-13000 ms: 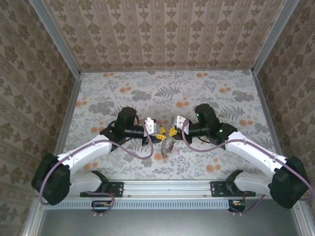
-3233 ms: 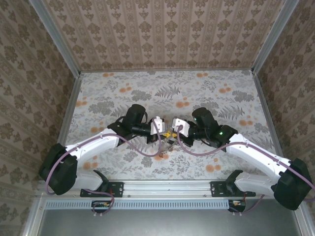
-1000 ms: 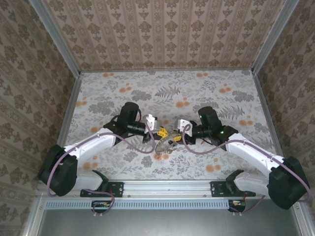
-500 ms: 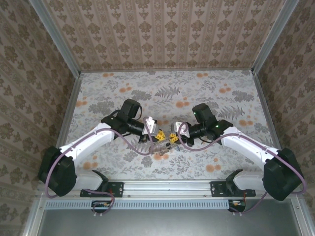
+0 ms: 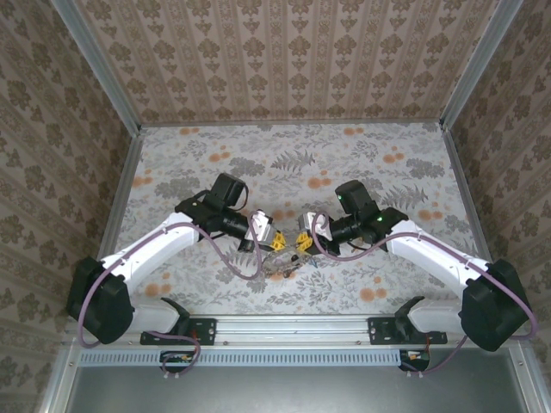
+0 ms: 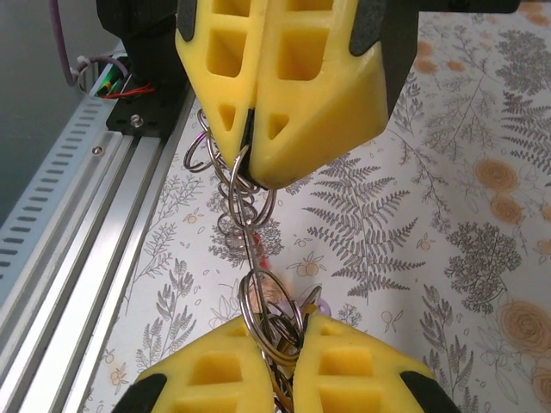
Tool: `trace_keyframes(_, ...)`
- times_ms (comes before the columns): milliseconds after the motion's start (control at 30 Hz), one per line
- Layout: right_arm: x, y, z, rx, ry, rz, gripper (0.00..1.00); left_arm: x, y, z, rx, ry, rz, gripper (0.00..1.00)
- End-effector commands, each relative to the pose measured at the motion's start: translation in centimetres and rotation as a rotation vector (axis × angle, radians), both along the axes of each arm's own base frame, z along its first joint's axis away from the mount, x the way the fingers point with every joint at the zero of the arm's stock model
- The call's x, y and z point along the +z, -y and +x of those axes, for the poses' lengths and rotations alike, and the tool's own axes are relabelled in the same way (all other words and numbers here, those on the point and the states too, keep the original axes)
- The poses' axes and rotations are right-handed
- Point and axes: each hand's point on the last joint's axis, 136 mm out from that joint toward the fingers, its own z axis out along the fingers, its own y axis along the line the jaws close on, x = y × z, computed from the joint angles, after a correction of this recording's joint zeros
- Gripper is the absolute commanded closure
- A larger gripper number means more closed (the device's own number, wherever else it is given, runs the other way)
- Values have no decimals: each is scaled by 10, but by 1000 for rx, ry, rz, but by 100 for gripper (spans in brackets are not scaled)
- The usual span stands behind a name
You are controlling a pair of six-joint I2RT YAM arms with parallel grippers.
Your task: Put the keys on the keyring
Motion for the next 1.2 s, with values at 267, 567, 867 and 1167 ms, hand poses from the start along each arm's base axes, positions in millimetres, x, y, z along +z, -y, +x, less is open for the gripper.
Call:
trace_keyframes(267, 32, -3, -1, -41, -136, 10, 100, -16, -6, 2, -23, 184, 135, 100)
trace_keyframes(567, 35, -6, 4, -70, -208, -10, 100, -18, -5, -6, -107, 233, 162, 100)
trace_keyframes(867, 25, -9, 3, -61, -304, -49, 100, -5, 2, -21, -210, 253, 110, 100)
trace_keyframes(1167, 8, -9, 4, -60, -331, -80, 100, 10, 11, -28, -237, 265, 27, 100)
